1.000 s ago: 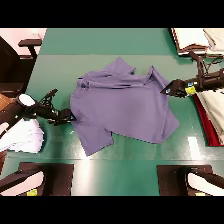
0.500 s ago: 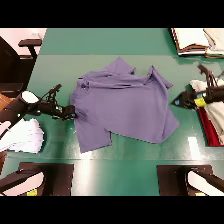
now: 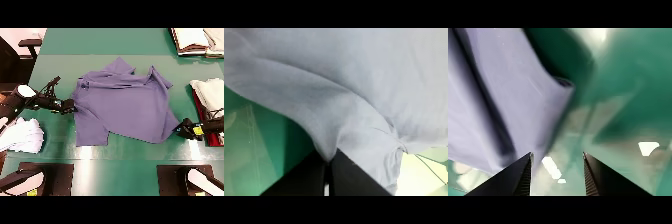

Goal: Fold the shirts.

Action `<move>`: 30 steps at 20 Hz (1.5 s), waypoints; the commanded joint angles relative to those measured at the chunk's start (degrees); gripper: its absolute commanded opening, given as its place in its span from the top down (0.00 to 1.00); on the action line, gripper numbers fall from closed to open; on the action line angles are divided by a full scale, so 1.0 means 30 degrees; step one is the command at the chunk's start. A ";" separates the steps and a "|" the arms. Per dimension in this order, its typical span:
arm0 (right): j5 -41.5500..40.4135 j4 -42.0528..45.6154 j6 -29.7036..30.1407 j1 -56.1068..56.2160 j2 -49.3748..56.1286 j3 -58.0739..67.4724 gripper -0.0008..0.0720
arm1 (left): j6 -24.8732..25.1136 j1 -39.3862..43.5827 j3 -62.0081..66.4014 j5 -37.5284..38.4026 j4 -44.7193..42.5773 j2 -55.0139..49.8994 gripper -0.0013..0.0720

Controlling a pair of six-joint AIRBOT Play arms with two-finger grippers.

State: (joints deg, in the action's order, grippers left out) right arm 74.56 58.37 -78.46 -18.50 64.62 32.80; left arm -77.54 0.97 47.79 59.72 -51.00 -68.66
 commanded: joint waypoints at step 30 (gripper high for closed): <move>0.4437 0.2062 -0.0794 0.1275 -0.3912 2.8181 0.97 | -0.3526 -0.0022 2.3132 0.4175 -0.5027 0.6798 0.96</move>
State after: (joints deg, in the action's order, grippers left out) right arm 82.48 64.42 -78.94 -16.36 48.38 113.58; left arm -86.72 0.95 115.94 65.76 -63.90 -44.45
